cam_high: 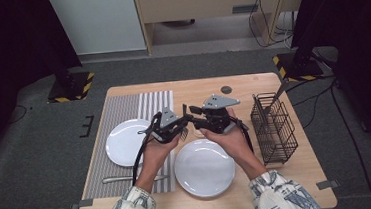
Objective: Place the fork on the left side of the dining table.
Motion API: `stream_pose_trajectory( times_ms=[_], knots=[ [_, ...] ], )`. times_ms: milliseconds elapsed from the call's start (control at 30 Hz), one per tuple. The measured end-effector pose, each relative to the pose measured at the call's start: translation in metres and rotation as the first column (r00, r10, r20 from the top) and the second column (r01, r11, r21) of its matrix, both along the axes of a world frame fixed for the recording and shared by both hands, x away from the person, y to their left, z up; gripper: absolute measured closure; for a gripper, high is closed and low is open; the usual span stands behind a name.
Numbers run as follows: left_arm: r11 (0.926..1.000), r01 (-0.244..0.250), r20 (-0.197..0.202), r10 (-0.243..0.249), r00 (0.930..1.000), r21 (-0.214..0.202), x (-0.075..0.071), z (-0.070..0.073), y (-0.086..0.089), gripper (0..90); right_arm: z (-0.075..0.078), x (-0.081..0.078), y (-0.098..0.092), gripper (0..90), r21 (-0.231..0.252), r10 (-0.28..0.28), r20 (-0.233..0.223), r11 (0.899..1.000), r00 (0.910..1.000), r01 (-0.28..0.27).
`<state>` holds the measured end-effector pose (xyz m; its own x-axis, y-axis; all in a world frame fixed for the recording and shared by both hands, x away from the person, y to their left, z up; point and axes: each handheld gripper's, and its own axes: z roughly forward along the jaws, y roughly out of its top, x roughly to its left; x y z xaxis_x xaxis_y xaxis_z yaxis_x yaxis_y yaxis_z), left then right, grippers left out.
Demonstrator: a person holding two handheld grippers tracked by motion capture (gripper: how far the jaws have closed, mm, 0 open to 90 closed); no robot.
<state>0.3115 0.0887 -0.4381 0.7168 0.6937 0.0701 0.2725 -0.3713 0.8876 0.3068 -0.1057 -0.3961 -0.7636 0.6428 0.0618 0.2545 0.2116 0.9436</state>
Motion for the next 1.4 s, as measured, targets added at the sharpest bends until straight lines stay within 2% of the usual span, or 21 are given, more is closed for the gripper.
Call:
stream_pose_trajectory(
  times_ms=[233,267,433,533,933,1400],
  knots=[
    [1.0000,-0.003,0.008,0.003,1.0000,-0.002,0.002,0.000,0.003,83.6,-0.003,-0.007,-0.008,53.9,-0.008,-0.030,0.010,0.999,0.9995,0.031],
    [1.0000,-0.003,0.007,0.003,1.0000,0.000,0.002,0.000,0.004,83.5,-0.005,-0.009,-0.009,52.0,-0.022,-0.030,0.012,0.999,0.9995,0.030],
    [1.0000,-0.005,0.005,0.005,1.0000,-0.003,0.002,0.000,0.005,83.6,-0.013,-0.010,-0.012,51.7,-0.044,-0.041,0.007,0.998,0.9991,0.041],
    [1.0000,-0.004,0.007,0.004,1.0000,-0.005,0.002,0.000,0.004,83.6,-0.019,-0.006,-0.015,51.6,-0.037,-0.054,-0.016,0.998,0.9984,0.053],
    [0.9998,-0.018,0.013,0.018,0.9998,-0.007,0.003,0.005,0.009,83.6,-0.029,-0.004,-0.015,45.9,-0.046,-0.069,-0.048,0.997,0.9964,0.067],
    [0.9997,-0.015,0.017,0.015,0.9997,-0.019,0.003,0.016,0.008,83.6,-0.046,-0.003,-0.016,36.1,-0.051,-0.054,-0.102,0.997,0.9933,0.049]
  ],
)
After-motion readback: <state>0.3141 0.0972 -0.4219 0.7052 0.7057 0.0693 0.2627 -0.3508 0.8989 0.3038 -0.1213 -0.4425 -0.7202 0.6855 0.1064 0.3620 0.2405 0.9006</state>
